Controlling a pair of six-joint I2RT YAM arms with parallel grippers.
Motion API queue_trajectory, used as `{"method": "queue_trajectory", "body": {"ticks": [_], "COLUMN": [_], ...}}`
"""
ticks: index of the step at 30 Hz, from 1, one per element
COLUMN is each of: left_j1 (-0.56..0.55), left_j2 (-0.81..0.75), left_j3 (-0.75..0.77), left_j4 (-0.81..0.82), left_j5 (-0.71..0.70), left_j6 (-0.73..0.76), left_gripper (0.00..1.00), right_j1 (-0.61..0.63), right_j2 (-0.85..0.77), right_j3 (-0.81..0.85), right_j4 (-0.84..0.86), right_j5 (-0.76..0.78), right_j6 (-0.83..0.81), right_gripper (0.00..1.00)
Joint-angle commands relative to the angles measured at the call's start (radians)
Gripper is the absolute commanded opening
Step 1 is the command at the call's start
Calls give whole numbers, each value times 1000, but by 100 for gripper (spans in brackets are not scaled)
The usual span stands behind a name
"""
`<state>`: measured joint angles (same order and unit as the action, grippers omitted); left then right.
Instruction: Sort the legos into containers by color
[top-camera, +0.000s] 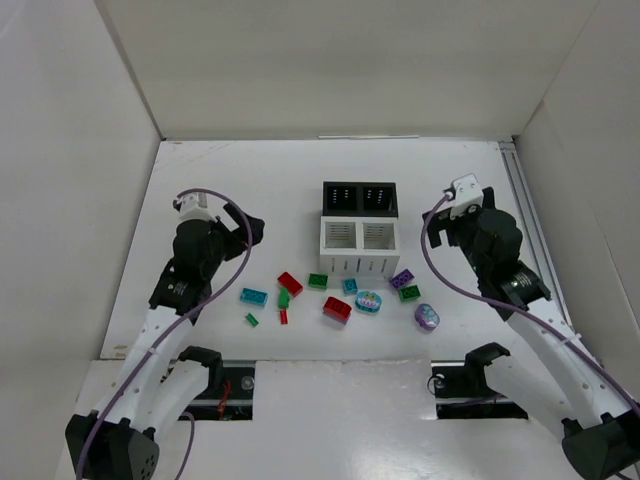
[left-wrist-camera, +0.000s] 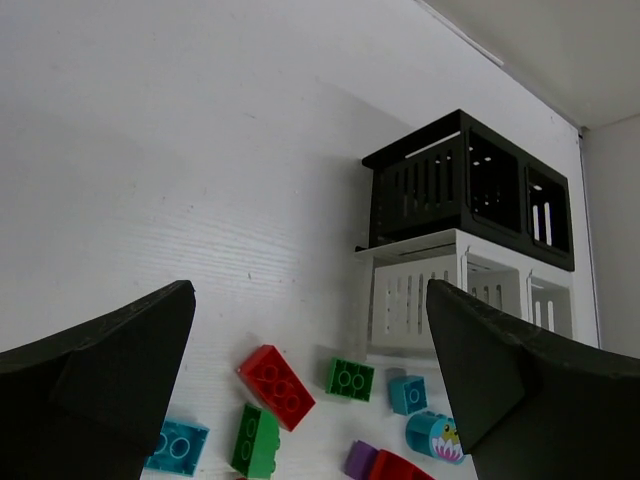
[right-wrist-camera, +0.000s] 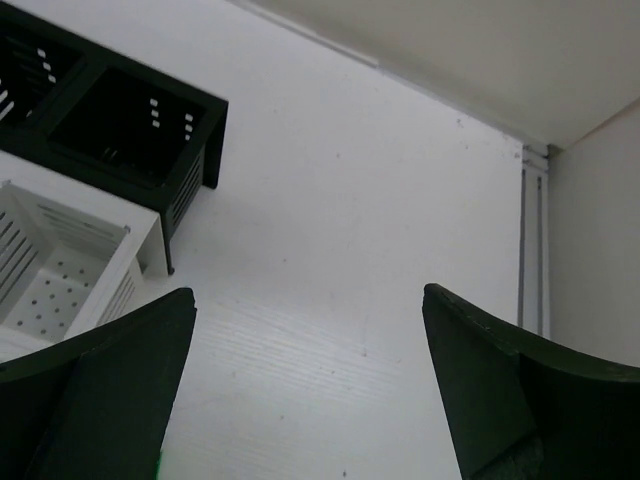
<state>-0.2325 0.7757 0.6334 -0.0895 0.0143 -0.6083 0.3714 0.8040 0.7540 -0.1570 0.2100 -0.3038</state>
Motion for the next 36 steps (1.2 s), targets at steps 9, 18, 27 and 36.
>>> {"method": "queue_trajectory", "body": {"ticks": [9, 18, 27, 36], "left_j1": [-24, -53, -62, -62], "left_j2": [-15, 13, 45, 63], "left_j3": [-55, -87, -119, -120], "left_j4": [68, 119, 161, 162], "left_j5": [47, 81, 99, 85], "left_j6": [-4, 36, 84, 136], "left_gripper": [100, 100, 100, 100], "right_j1": [32, 63, 95, 153], "right_j2": [8, 9, 56, 175], "right_j3": [-47, -79, -171, -205], "right_j4": [-413, -590, -541, -510], "right_j5": [-173, -216, -340, -249], "right_j6": [131, 178, 190, 259], "right_gripper": [91, 98, 99, 76]}}
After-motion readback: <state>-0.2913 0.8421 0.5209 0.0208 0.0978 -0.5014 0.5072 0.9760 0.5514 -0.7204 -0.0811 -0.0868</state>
